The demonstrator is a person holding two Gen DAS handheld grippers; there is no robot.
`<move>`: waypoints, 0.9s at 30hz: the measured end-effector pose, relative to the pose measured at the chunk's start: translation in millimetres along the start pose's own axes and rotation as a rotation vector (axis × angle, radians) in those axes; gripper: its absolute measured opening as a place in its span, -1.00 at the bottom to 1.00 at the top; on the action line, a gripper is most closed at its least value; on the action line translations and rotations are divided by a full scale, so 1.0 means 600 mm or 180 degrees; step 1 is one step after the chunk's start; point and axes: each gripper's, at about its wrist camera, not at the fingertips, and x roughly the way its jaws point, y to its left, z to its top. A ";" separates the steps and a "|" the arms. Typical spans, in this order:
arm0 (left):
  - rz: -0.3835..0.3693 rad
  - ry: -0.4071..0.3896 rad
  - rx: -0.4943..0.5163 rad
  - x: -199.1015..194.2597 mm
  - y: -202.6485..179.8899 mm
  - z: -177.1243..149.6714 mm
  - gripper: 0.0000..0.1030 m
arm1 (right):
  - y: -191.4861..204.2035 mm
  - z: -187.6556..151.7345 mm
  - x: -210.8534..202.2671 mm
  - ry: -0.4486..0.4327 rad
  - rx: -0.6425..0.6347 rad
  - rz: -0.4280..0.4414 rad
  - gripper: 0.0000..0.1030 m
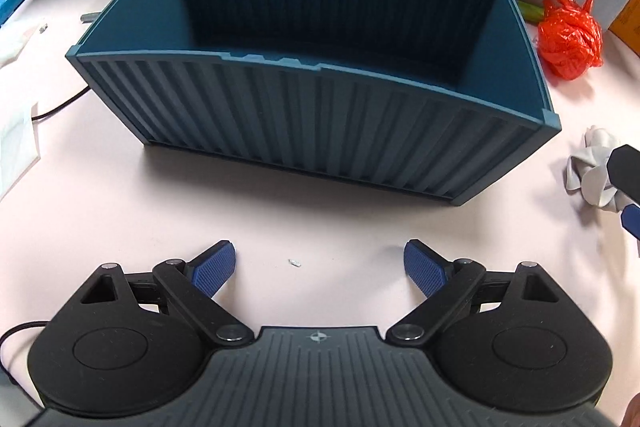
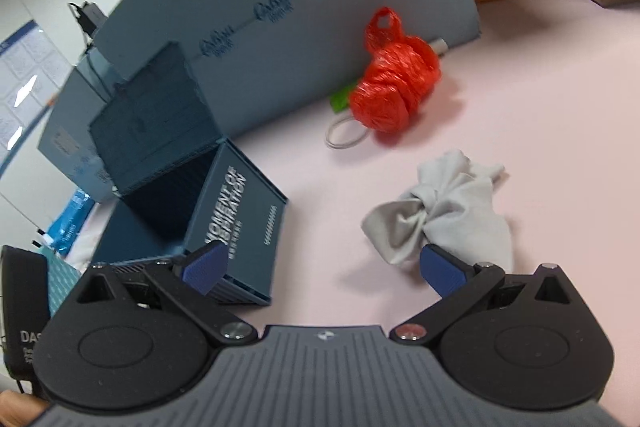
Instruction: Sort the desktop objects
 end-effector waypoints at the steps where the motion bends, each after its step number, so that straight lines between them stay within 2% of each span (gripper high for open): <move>1: -0.0004 0.0001 -0.0004 0.000 0.000 0.000 0.76 | 0.000 0.000 0.000 -0.0012 0.0011 0.0035 1.00; 6: 0.0008 0.0012 -0.0059 0.000 0.006 0.000 0.76 | 0.001 -0.003 -0.003 -0.0021 0.0082 0.0191 1.00; 11: 0.0048 0.0035 -0.0146 0.000 0.014 -0.002 0.76 | -0.007 -0.009 -0.005 -0.0024 0.0226 0.0161 1.00; 21: 0.0090 0.0050 -0.0102 -0.005 0.011 -0.021 0.76 | -0.029 -0.039 -0.022 0.0107 0.0505 -0.0266 1.00; 25: 0.0033 0.0005 -0.0058 -0.007 0.008 -0.030 0.78 | -0.041 -0.046 -0.034 0.0044 0.0569 -0.0426 1.00; 27: -0.0085 -0.0071 -0.0119 -0.011 0.010 -0.031 0.78 | -0.048 -0.049 -0.039 0.0010 0.0605 -0.0466 1.00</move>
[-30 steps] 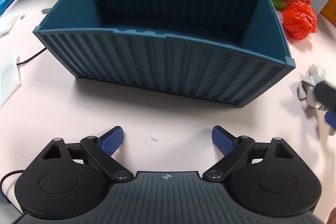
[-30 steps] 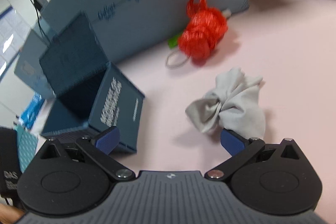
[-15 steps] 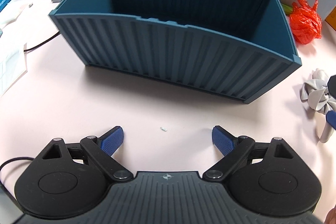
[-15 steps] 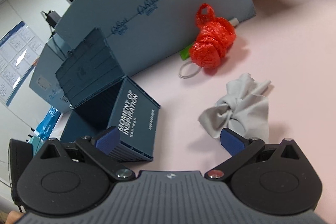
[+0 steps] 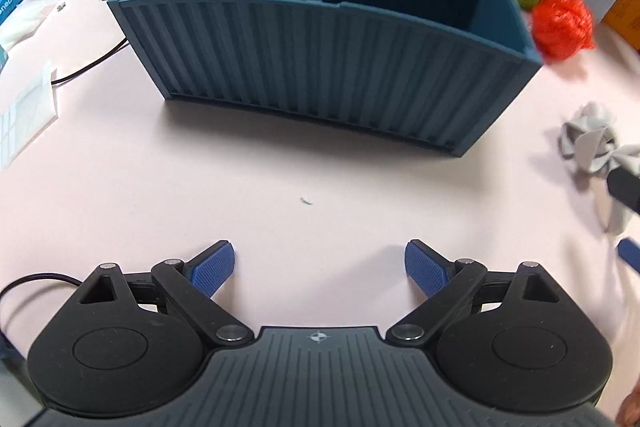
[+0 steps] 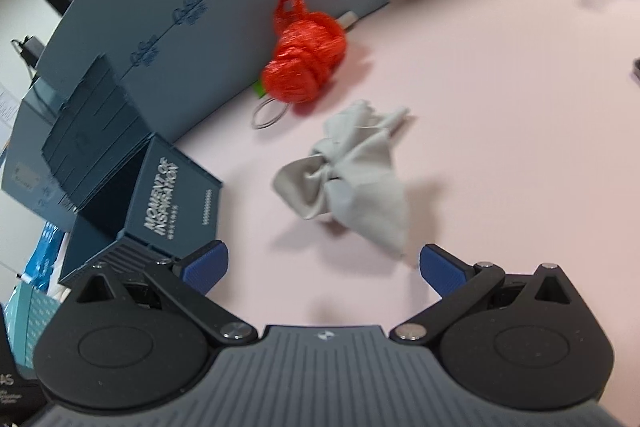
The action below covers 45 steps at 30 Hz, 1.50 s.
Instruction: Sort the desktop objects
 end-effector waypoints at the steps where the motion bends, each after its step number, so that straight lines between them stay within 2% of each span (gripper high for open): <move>1: -0.0081 -0.0047 -0.0053 -0.004 -0.005 -0.004 0.78 | -0.003 0.000 -0.002 -0.0025 0.0011 -0.0012 1.00; 4: -0.0182 -0.0102 -0.0107 -0.012 -0.001 -0.025 0.78 | -0.008 0.001 -0.005 -0.0108 0.0011 -0.0077 1.00; 9: 0.0021 -0.0082 0.0173 -0.003 -0.031 -0.021 0.78 | -0.014 0.009 -0.003 -0.0146 0.0020 -0.0250 1.00; 16: 0.0000 -0.0373 0.0195 -0.033 -0.064 -0.011 0.78 | -0.022 0.019 -0.009 -0.0204 -0.0120 -0.0358 1.00; 25: -0.0074 -0.0312 0.0037 -0.014 -0.088 -0.013 0.78 | -0.043 0.029 -0.009 -0.0095 -0.0214 -0.0449 1.00; 31: -0.0238 -0.0337 0.0251 -0.010 -0.132 -0.012 0.78 | -0.071 0.025 -0.024 -0.0145 -0.0213 -0.0572 1.00; 35: -0.0316 -0.0302 0.0370 -0.005 -0.156 -0.014 0.78 | -0.099 0.023 -0.034 -0.0169 -0.0066 -0.0666 1.00; 45: -0.0282 -0.0277 0.0353 -0.003 -0.151 -0.017 0.78 | -0.094 0.023 -0.036 -0.0207 -0.0043 -0.0651 1.00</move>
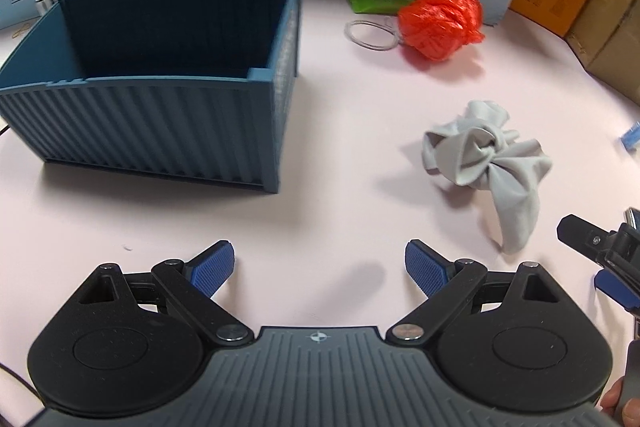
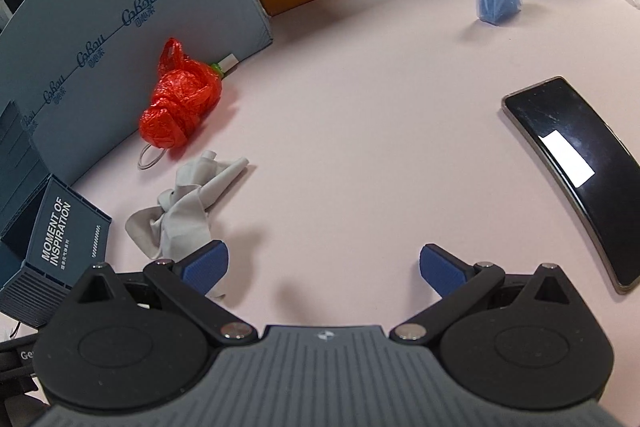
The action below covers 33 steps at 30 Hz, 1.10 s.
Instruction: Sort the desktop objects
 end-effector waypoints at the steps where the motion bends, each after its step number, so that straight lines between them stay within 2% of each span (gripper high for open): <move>1: 0.0014 0.0000 -0.0018 -0.001 0.004 0.000 0.78 | 0.005 0.000 0.003 0.0008 -0.0021 0.0018 1.00; 17: 0.0194 -0.0015 -0.0266 -0.005 0.069 0.010 0.78 | 0.069 0.007 0.030 0.0002 -0.0370 0.0226 1.00; 33: 0.0015 -0.0082 -0.0186 0.008 0.051 0.023 0.78 | 0.071 0.022 0.048 -0.0091 -0.0501 0.0157 1.00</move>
